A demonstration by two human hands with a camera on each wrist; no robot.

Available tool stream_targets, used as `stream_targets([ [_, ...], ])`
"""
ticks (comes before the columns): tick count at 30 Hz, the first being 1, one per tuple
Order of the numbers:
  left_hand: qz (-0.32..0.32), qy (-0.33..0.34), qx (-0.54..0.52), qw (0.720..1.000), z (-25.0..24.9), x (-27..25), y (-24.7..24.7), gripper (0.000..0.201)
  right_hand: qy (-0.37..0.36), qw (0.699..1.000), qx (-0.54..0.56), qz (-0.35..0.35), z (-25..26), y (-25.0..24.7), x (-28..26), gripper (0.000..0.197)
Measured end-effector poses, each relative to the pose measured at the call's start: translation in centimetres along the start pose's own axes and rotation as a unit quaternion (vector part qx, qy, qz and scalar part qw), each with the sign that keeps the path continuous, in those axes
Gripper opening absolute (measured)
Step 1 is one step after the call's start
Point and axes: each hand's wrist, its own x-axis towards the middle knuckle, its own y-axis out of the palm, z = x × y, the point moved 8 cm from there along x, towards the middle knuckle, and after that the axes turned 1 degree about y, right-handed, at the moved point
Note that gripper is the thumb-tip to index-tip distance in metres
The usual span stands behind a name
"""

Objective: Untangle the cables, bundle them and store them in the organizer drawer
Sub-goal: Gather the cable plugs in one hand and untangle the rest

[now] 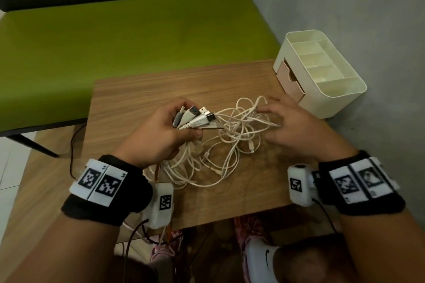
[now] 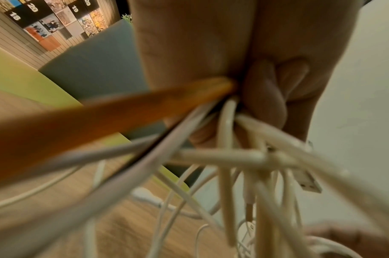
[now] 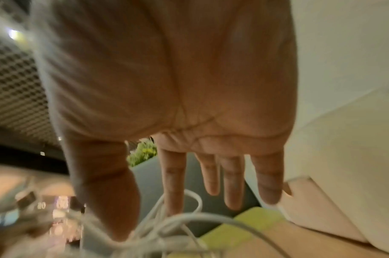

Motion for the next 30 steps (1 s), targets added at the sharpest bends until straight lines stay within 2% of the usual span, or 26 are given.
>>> stream_targets([
  [3, 0.011, 0.011, -0.021, 1.000, -0.5, 0.0, 0.9, 0.027, -0.090, 0.984, 0.089, -0.126, 3.5, -3.2, -1.7, 0.033],
  [4, 0.017, 0.019, -0.031, 0.999, -0.8, -0.1, 1.4, 0.029, -0.114, 0.981, 0.095, -0.123, 4.6, -2.9, -2.0, 0.035],
  [7, 0.033, 0.044, -0.041, 0.998, -1.6, -0.5, 2.6, 0.034, -0.139, 0.990, 0.009, 0.003, 6.2, 2.0, -1.5, 0.052],
  [8, 0.025, 0.050, -0.024, 0.998, -1.6, -0.6, 2.6, 0.033, -0.132, 0.991, -0.014, 0.022, 5.7, 3.2, -1.2, 0.050],
  [9, 0.011, 0.052, -0.002, 0.999, -1.6, -0.6, 2.4, 0.032, -0.120, 0.993, -0.022, 0.012, 5.1, 3.4, -0.8, 0.040],
  [11, -0.037, 0.055, 0.048, 0.997, -1.5, -0.6, 1.1, 0.031, -0.082, 0.994, -0.027, -0.071, 3.8, 1.5, -0.3, 0.015],
  [12, -0.058, 0.055, 0.057, 0.995, -1.5, -0.7, 0.3, 0.030, -0.055, 0.990, -0.038, -0.121, 2.8, 0.2, -0.1, 0.010],
  [14, -0.081, 0.046, 0.021, 0.995, -1.2, -1.0, -1.0, 0.029, -0.004, 0.974, -0.060, -0.218, 0.8, -2.3, 0.1, 0.014],
  [16, -0.091, 0.048, -0.031, 0.994, -1.2, -1.5, -1.7, 0.031, 0.038, 0.955, -0.038, -0.293, -1.1, -4.2, -0.1, 0.016],
  [19, -0.042, 0.059, -0.102, 0.992, -1.8, -2.4, -1.0, 0.037, 0.059, 0.935, 0.043, -0.347, -2.5, -5.3, -0.1, 0.019],
  [21, -0.004, 0.052, -0.142, 0.989, -2.2, -2.9, -0.3, 0.038, 0.061, 0.932, 0.092, -0.346, -2.8, -5.3, 0.1, 0.032],
  [23, -0.018, 0.046, -0.151, 0.987, -2.2, -2.9, -0.4, 0.036, 0.051, 0.937, 0.089, -0.333, -2.3, -5.0, 0.1, 0.046],
  [26, -0.086, 0.046, -0.133, 0.986, -1.6, -2.4, -1.0, 0.034, -0.070, 0.927, -0.032, -0.366, 1.4, -4.7, -1.4, 0.038],
  [27, -0.107, 0.045, -0.121, 0.986, -1.3, -2.1, -1.1, 0.033, -0.117, 0.927, -0.056, -0.352, 3.0, -4.0, -1.8, 0.034],
  [29, -0.145, 0.042, -0.070, 0.986, -0.7, -1.7, -1.2, 0.033, -0.178, 0.948, -0.086, -0.250, 5.4, -1.1, -1.4, 0.039],
  [30, -0.165, 0.040, -0.033, 0.985, -0.4, -1.4, -1.2, 0.035, -0.172, 0.962, -0.128, -0.171, 5.8, 1.0, -0.6, 0.051],
])
